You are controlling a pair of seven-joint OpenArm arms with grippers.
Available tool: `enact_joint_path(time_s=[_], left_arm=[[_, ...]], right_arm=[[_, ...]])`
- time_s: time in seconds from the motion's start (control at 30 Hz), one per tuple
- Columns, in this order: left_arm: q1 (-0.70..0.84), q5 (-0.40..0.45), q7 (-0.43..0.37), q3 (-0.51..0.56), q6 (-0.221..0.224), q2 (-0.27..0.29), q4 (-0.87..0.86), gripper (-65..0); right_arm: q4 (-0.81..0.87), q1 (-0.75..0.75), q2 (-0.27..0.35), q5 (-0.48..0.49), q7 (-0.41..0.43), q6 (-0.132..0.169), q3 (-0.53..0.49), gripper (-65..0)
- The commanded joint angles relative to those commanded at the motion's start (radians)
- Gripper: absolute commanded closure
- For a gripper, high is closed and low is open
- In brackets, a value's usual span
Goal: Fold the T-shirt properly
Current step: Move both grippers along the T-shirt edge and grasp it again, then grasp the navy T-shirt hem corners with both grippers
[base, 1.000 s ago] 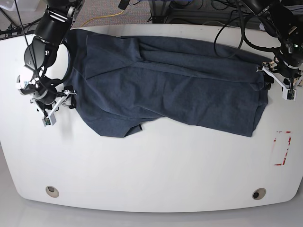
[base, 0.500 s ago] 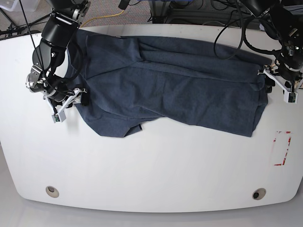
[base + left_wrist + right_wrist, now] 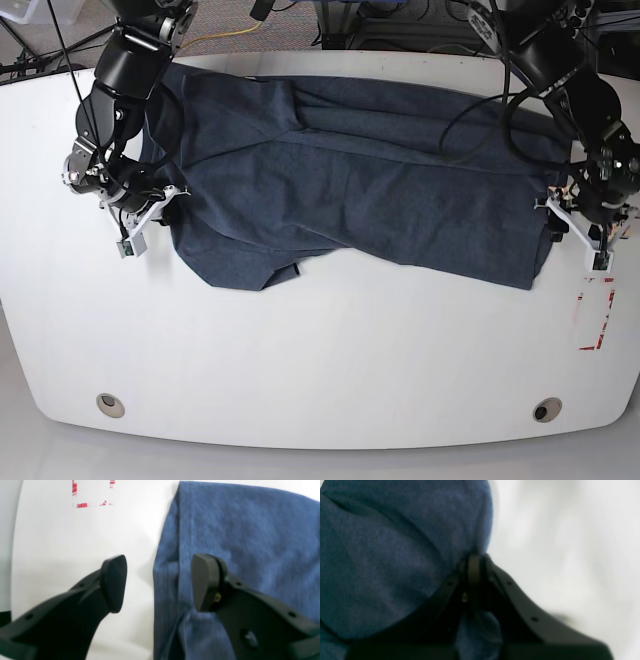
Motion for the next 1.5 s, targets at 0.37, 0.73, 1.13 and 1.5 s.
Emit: enact_joint_path(time_s=[0.37, 0.73, 1.13, 1.5], left_arm=[[-0.144, 0.046, -0.021, 0.049, 0.077, -0.066, -0.287, -50.8], [-0.241, 0.048, -0.157, 0.052, 0.080, -0.072, -0.575, -50.7], [-0.256, 0.051, -0.261, 0.054, 0.080, -0.100, -0.761, -50.6], [-0.278, 0.052, -0.319, 0.054, 0.075, -0.097, -0.767, -9.0]], right_arm=[[0.002, -0.002, -0.002, 0.000, 0.000, 0.000, 0.000, 0.0], [0.005, -0.002, -0.008, 0.009, 0.000, 0.000, 0.000, 0.0], [0.006, -0.002, -0.003, 0.009, 0.002, 0.000, 0.005, 0.0], [-0.002, 0.051, -0.003, -0.002, 0.005, 0.000, 0.000, 0.0]])
